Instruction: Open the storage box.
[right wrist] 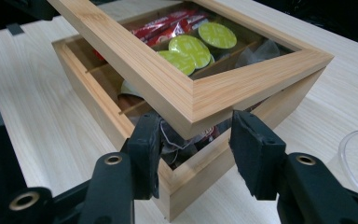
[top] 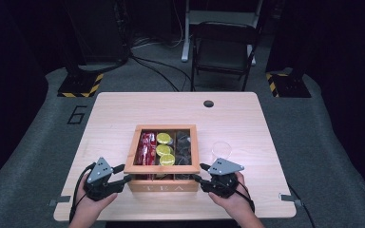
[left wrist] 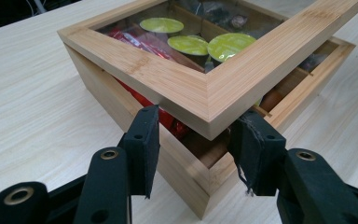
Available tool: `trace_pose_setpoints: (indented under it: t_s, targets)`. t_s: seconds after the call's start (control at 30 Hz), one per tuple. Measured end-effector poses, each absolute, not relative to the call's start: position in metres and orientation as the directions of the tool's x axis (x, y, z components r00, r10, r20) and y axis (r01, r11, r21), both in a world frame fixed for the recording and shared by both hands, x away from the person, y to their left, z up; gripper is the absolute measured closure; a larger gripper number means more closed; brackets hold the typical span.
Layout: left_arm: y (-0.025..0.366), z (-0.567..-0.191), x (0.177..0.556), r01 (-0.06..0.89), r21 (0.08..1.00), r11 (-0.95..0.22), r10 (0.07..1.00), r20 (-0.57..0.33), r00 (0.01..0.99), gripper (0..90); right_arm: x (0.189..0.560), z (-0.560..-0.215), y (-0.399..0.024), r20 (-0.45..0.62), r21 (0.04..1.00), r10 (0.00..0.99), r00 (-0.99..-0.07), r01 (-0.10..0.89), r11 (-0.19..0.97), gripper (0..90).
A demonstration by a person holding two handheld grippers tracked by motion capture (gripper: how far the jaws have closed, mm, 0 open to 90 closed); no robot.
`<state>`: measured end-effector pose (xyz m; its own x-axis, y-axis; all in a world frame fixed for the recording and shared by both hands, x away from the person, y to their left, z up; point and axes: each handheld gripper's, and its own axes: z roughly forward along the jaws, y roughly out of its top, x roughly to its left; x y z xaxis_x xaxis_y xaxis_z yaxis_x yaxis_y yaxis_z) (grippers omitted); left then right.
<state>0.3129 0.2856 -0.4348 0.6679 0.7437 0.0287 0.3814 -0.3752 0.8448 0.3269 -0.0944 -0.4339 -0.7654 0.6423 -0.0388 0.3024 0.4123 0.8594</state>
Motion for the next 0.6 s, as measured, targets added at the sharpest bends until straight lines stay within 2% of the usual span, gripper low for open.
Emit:
trace_pose_setpoints:
  t_s: [0.13, 0.6]
  targets:
    - [0.286, -0.431, 0.314, 0.390, 0.857, -0.335, 0.756, -0.002, 0.654, 53.2, 0.329, -0.428, -0.095, -0.013, 0.864, 0.646, -0.764, 0.316, 0.392, 53.7]
    - [0.286, -0.410, 0.324, 0.405, 0.857, -0.320, 0.765, -0.019, 0.644, 53.5, 0.339, -0.409, -0.096, 0.022, 0.866, 0.653, -0.757, 0.341, 0.365, 55.0]
